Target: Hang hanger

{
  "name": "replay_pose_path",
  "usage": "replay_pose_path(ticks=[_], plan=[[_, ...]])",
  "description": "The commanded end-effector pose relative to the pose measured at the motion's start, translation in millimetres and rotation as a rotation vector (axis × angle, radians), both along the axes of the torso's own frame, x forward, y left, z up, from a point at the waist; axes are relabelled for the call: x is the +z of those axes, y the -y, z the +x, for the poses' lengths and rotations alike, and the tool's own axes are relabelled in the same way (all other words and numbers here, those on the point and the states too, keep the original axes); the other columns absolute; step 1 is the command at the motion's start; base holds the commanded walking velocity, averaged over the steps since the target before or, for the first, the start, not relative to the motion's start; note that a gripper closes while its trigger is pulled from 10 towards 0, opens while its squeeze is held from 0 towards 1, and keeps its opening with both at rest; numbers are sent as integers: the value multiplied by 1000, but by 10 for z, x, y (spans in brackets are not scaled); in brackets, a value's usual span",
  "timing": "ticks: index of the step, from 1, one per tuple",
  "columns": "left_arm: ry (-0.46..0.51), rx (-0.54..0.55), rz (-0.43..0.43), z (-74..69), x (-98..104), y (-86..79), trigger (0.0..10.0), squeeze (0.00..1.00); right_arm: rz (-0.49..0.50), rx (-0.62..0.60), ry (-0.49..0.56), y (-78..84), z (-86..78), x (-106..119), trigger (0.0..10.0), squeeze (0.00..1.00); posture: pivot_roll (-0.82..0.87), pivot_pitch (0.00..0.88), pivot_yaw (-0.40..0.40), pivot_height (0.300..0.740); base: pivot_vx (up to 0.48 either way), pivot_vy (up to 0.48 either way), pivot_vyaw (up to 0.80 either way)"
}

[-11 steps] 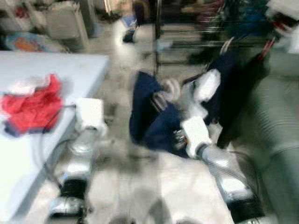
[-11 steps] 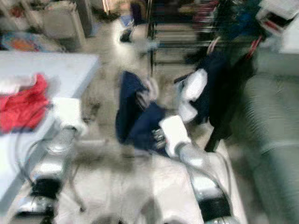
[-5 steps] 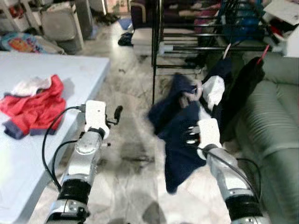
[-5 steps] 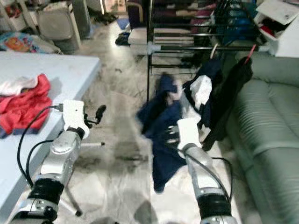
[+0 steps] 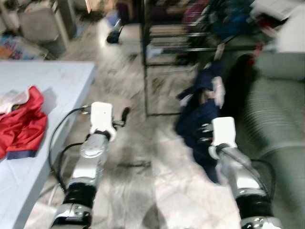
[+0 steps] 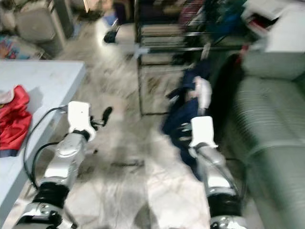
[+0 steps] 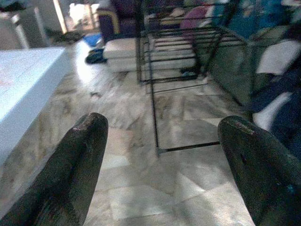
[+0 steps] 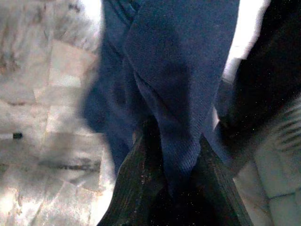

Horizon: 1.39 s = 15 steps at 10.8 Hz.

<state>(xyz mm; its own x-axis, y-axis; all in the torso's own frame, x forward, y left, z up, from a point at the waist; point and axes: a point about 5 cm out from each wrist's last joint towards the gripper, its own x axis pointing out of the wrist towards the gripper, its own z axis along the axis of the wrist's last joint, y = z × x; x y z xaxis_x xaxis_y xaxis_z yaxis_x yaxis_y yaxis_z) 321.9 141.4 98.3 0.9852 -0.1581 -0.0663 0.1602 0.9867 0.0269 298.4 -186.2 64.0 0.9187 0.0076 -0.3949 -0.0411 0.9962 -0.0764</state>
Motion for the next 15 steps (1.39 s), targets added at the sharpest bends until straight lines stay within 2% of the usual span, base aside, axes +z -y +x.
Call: replay_pose_path(ticks=[1,10,13,15], plan=[[-7,29,3,6,3,-100,10000,0,27,41,46,-157,96,120,10000,0,-2,0,19,740,431,0,0],[-37,16,-7,20,-32,-64,10000,0,46,63,31,-201,116,99,10000,0,0,0,18,740,328,350,0],[-17,1,26,11,-23,-51,10000,0,41,69,18,-203,119,84,10000,0,0,0,17,740,282,387,0],[-22,-4,22,-1,-34,-30,10000,0,47,59,22,-203,119,82,10000,0,0,0,17,740,214,0,0]])
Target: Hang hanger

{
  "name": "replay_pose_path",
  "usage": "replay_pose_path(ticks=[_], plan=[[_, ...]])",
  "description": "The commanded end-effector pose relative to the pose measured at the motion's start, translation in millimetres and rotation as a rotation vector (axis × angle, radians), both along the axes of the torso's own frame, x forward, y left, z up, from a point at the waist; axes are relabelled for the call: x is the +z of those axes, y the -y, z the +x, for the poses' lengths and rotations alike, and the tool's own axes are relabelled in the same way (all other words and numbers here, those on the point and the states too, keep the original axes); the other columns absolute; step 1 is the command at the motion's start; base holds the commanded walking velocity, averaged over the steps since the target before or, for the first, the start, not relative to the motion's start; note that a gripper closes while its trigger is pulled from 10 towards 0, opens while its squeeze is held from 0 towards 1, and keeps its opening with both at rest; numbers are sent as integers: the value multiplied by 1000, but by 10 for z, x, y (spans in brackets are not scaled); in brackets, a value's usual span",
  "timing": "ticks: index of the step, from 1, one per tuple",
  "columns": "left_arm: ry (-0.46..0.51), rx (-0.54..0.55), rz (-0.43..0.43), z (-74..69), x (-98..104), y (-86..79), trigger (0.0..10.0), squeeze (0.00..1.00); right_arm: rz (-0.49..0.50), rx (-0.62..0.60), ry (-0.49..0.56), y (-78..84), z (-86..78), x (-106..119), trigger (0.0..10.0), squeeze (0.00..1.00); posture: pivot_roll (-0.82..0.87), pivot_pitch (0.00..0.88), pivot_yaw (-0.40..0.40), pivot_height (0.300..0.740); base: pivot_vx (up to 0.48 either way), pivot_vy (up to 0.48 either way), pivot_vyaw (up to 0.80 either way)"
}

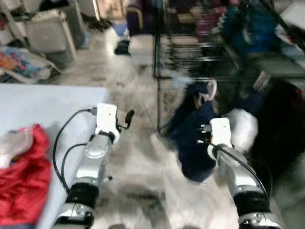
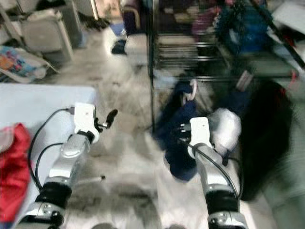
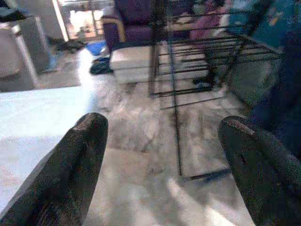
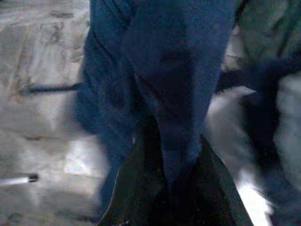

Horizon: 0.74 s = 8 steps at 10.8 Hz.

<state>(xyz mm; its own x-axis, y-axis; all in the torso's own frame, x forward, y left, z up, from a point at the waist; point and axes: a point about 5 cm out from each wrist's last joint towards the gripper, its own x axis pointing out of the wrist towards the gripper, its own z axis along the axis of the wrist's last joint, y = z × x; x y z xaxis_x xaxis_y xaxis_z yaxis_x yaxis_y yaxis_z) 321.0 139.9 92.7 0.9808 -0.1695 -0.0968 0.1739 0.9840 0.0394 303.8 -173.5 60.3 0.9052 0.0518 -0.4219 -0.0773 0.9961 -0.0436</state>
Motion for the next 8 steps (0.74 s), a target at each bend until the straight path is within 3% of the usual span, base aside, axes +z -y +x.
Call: replay_pose_path(ticks=[1,5,6,8], plan=[[8,4,5,0,20,-31,10000,0,-7,22,65,-59,94,141,10000,0,1,0,18,740,0,0,0],[8,4,8,-32,25,-30,10000,0,-3,-23,80,102,347,324,10000,0,21,4,14,740,0,0,0],[5,7,11,-72,18,-60,10000,0,-7,-53,61,175,418,342,10000,0,29,21,16,740,0,0,0],[-11,11,21,-122,-15,-88,10000,0,47,-54,-34,154,481,258,10000,0,40,33,18,740,0,0,0]])
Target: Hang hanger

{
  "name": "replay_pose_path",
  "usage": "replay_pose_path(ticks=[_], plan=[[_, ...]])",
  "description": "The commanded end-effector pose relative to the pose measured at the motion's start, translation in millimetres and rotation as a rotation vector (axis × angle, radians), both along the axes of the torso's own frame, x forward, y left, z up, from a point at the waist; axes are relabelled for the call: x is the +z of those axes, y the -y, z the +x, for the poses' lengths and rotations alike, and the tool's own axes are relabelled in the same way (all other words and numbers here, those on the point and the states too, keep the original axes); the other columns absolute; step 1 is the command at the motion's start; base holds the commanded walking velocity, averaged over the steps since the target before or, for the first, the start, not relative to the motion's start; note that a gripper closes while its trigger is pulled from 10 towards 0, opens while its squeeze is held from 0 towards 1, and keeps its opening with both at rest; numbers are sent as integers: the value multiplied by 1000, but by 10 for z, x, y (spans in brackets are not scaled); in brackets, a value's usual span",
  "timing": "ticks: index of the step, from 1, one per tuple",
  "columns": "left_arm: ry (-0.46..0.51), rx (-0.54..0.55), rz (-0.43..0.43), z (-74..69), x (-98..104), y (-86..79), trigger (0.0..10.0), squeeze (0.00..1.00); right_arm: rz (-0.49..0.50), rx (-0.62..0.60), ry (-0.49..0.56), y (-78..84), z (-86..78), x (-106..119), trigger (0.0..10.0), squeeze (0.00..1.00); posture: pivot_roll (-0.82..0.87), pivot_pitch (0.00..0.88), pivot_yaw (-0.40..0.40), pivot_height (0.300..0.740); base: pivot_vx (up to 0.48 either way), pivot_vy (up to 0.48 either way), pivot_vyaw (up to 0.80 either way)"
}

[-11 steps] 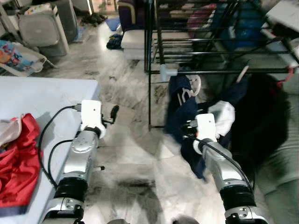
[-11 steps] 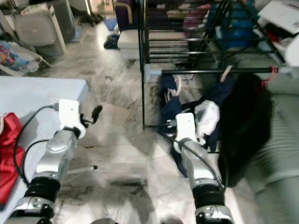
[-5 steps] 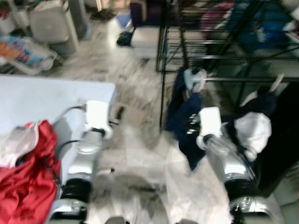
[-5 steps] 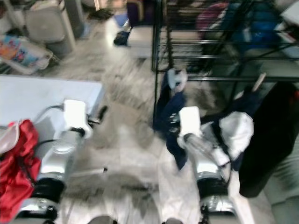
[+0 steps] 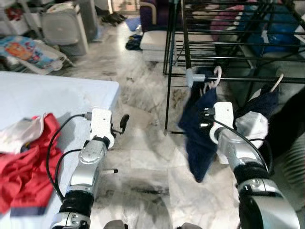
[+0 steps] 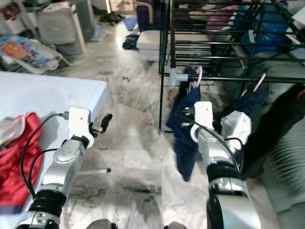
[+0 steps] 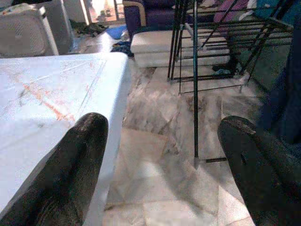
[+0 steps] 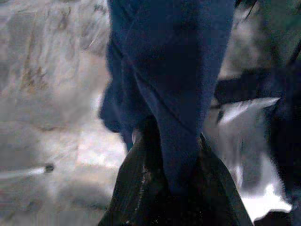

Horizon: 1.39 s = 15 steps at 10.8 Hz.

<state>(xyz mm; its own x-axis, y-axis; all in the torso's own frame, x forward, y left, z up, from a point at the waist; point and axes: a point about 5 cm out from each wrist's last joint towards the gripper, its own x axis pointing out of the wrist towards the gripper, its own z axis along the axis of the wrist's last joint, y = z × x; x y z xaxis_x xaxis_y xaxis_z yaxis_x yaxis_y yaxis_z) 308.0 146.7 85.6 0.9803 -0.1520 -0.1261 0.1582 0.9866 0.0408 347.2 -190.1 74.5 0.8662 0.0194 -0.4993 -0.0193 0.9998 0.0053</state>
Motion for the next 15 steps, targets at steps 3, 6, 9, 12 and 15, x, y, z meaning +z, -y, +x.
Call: replay_pose_path(ticks=[3,6,9,12,15], plan=[[2,12,1,-7,70,-1,10000,0,30,65,1,-217,159,92,10000,0,59,45,6,740,0,0,0],[-10,6,5,-71,40,-8,10000,0,51,42,-68,-269,101,-79,10000,0,76,34,-7,740,0,0,0],[-11,5,-3,-41,68,9,10000,0,69,-33,-92,-166,51,-164,10000,0,64,28,-6,740,0,0,0],[-18,-4,-9,-6,62,72,10000,0,108,-58,-91,-119,-6,-237,10000,1000,49,8,1,740,0,0,0],[-35,38,4,-11,41,17,10000,0,76,-51,27,-79,-3,-174,10000,1000,48,5,0,740,0,0,0]])
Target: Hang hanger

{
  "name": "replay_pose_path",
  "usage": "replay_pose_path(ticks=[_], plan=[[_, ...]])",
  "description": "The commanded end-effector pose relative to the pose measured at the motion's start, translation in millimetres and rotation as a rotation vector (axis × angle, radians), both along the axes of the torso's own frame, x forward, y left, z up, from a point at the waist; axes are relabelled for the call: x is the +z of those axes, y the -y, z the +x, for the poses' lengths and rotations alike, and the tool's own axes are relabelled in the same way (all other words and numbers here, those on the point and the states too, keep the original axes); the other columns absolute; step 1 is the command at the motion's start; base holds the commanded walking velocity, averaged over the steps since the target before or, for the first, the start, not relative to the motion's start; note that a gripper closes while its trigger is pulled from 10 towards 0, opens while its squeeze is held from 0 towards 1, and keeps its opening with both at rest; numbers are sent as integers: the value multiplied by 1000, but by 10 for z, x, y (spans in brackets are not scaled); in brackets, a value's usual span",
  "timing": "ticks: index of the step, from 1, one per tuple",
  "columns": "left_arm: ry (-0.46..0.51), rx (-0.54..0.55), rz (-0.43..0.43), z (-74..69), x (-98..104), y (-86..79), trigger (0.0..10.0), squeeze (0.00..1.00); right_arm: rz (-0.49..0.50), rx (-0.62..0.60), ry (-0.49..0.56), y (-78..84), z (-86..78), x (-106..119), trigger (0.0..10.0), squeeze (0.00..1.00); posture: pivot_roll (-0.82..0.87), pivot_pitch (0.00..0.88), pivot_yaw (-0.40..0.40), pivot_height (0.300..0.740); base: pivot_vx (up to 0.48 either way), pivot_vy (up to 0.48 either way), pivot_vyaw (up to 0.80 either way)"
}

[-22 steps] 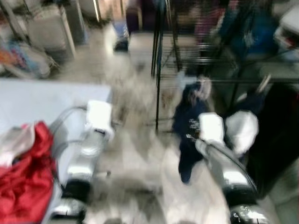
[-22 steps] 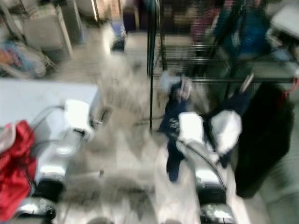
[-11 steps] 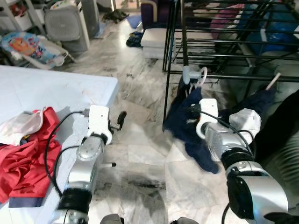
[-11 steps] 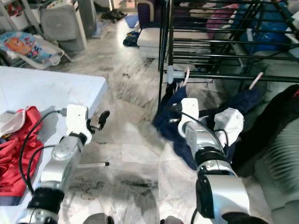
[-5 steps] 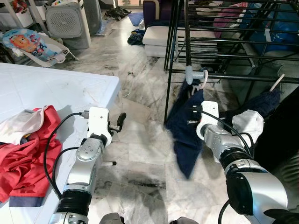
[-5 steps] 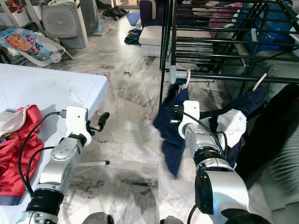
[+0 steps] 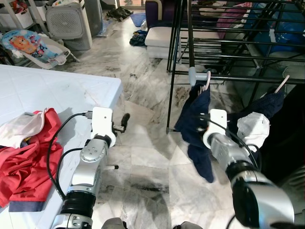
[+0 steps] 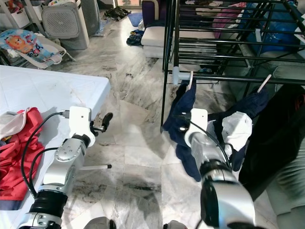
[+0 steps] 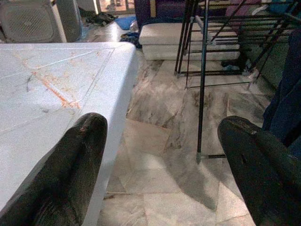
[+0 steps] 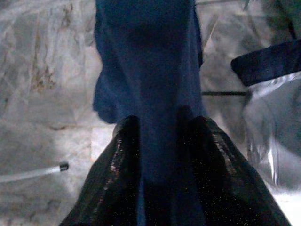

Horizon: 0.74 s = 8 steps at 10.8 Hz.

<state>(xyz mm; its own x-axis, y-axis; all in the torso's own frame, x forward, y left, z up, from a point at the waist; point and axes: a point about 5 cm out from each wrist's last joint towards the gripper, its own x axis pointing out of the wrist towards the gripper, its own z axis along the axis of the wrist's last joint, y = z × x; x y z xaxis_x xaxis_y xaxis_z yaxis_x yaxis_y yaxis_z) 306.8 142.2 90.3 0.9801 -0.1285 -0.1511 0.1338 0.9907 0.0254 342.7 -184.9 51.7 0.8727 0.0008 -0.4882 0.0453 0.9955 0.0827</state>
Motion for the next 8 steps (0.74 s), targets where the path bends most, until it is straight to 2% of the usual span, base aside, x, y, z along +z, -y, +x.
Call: replay_pose_path(ticks=[1,3,5,6,7,8], plan=[[-11,18,19,-16,-8,-48,10000,0,-14,4,79,4,12,91,10000,1000,47,0,6,740,0,0,0],[-10,-41,49,-33,35,8,10000,0,-28,-14,260,23,-146,280,10000,1000,30,6,21,740,0,0,0],[-18,-76,63,-95,-3,78,10000,0,-7,-31,358,-37,-304,400,10000,1000,17,8,28,740,0,0,0],[-20,-75,50,-119,-13,84,10000,0,-4,0,385,-98,-362,436,10000,1000,16,4,26,740,0,0,0],[-7,-85,83,-148,8,80,10000,0,7,11,430,-164,-481,561,10000,1000,12,2,25,740,0,0,0],[6,-90,83,-152,34,71,10000,0,0,6,453,-157,-514,615,10000,1000,12,8,25,740,0,0,0]])
